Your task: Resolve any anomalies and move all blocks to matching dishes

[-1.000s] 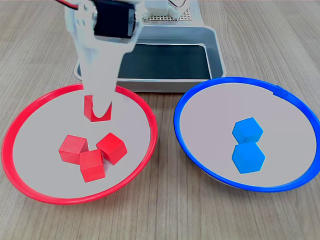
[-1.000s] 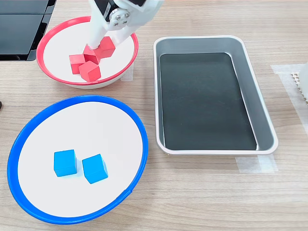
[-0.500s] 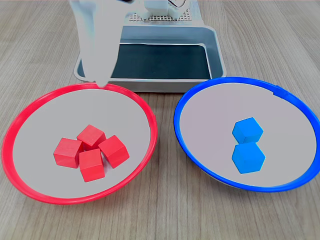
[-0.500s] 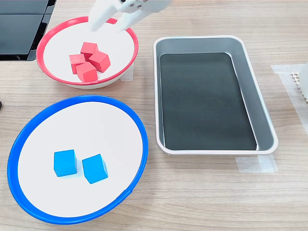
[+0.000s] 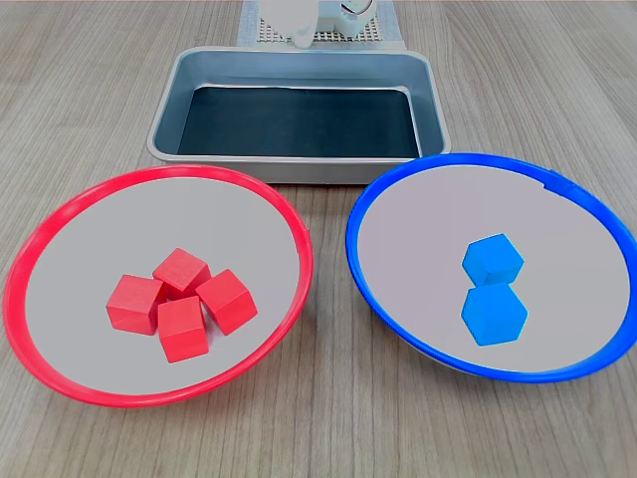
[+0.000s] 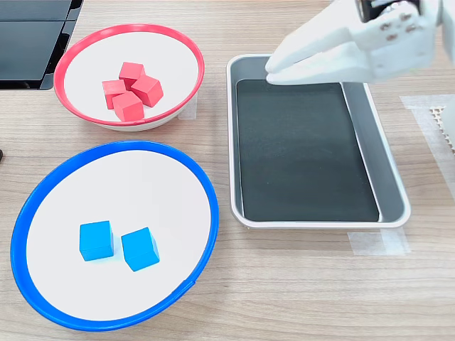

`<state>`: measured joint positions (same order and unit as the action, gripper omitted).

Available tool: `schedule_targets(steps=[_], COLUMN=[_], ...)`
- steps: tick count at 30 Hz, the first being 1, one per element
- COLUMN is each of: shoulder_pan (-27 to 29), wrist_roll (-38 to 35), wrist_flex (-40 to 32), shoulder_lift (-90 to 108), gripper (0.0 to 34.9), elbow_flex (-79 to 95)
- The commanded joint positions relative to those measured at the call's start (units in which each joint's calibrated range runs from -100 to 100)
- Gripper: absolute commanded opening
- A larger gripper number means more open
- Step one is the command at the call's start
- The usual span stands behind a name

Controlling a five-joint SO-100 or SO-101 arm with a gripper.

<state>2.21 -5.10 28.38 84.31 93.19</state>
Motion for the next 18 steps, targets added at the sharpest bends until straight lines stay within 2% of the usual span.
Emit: schedule_targets(steps=[1, 11, 18], shoulder_pan=[0.94, 1.32, 0.56], wrist_roll=[2.00, 5.62, 6.35], wrist_flex=[3.02, 17.80, 19.04], shoulder_lift=[7.75, 14.75, 14.75], gripper=[0.0, 0.0, 0.2], elbow_flex=[4.80, 6.81, 6.81])
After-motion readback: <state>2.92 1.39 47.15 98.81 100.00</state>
